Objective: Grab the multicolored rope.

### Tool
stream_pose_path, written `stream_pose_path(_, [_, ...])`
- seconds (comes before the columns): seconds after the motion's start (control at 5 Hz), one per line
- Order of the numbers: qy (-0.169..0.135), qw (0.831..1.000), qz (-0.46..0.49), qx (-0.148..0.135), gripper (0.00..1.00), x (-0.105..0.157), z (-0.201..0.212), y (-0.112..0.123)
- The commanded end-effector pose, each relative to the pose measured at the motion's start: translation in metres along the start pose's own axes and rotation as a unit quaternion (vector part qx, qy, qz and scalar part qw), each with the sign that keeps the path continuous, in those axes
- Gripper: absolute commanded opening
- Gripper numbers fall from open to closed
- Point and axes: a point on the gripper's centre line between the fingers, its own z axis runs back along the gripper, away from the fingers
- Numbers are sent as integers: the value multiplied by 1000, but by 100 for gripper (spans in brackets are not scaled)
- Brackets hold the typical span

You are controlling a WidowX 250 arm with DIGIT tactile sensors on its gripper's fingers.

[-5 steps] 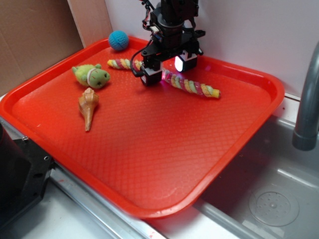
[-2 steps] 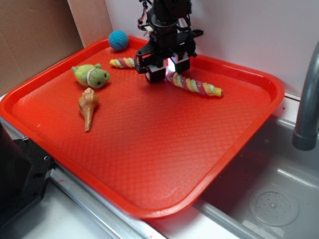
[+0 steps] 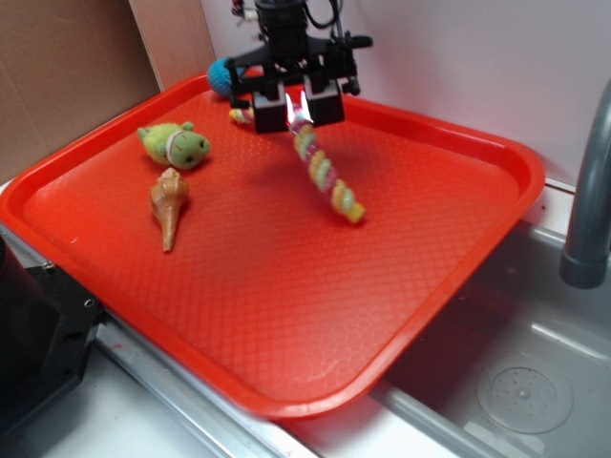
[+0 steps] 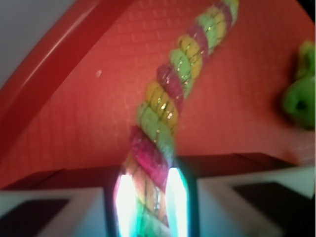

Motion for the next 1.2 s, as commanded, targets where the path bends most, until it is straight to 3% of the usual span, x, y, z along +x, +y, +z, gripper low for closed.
stream_pose_path(0.0, [14,970,-242,-29,0,5,79,19])
stream_pose_path(0.2, [26,943,-332,-27,0,-4,94,23])
stream_pose_path(0.4, [15,938,-340,-65,0,-16,116,38])
stream_pose_path(0.6, [-11,936,-342,-88,0,-28,133,54])
stream_pose_path(0.8, [-19,942,-321,-92,0,-34,136,63])
stream_pose_path(1.0, [-23,949,-305,-79,0,-28,133,62])
